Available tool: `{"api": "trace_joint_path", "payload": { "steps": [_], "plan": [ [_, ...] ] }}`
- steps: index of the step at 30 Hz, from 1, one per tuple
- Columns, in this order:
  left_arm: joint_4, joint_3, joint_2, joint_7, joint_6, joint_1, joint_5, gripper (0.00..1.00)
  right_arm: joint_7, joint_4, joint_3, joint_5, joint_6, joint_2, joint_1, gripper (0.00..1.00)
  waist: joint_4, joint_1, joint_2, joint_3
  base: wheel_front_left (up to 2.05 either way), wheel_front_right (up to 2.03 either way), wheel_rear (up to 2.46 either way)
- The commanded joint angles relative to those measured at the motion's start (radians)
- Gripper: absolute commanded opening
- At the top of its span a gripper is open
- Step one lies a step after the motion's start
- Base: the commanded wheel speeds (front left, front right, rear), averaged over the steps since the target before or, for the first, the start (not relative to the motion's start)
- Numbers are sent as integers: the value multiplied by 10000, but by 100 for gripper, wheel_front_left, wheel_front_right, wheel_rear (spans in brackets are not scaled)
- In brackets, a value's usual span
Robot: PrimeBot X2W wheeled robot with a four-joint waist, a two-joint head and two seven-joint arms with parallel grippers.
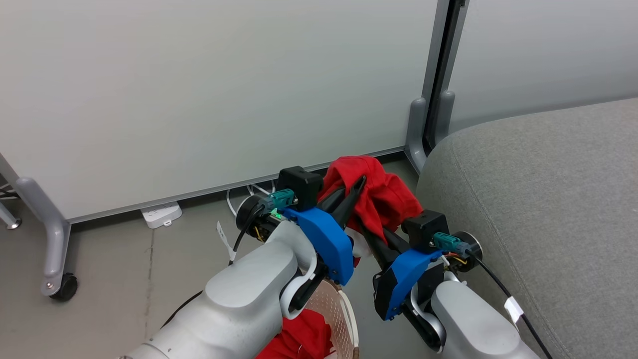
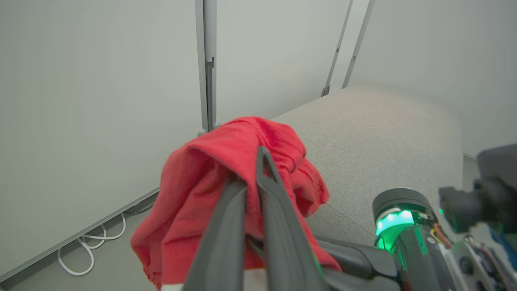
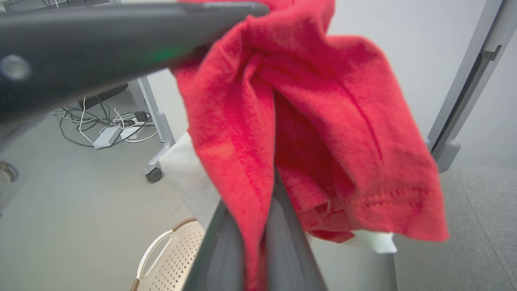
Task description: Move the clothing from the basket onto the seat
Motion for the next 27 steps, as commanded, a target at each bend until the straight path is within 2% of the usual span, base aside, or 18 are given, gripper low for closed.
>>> {"api": "trace_joint_path", "payload": {
  "steps": [1,13,14,15,16,21,27],
  "plan": [
    [4,-15,20,-104,28,-115,-65,0,-39,73,34,-7,-7,-28,-98,0,-10,0,0,-10,0,0,0],
    [75,-271,20,-240,65,-196,-324,0,-91,112,174,42,-7,-28,-17,0,-109,0,0,-142,0,0,0],
    [85,-292,20,-243,53,-204,-336,25,-92,116,176,36,-7,-28,-23,0,-113,0,0,-144,0,0,0],
    [93,-306,20,-240,60,-223,-331,67,-96,120,172,29,-7,-28,-32,0,-115,0,0,-144,0,0,0],
    [102,-315,20,-242,64,-237,-332,100,-99,127,160,17,-7,-28,-45,0,-116,0,0,-141,0,0,0],
    [106,-370,20,-303,-61,-231,-266,100,-129,135,62,-43,-5,-28,-125,0,-90,0,0,-99,0,0,0],
    [87,-197,63,-381,-467,99,94,100,-223,141,-86,-105,-7,-26,-199,0,-22,0,0,-13,0,0,0]
  ]
}}
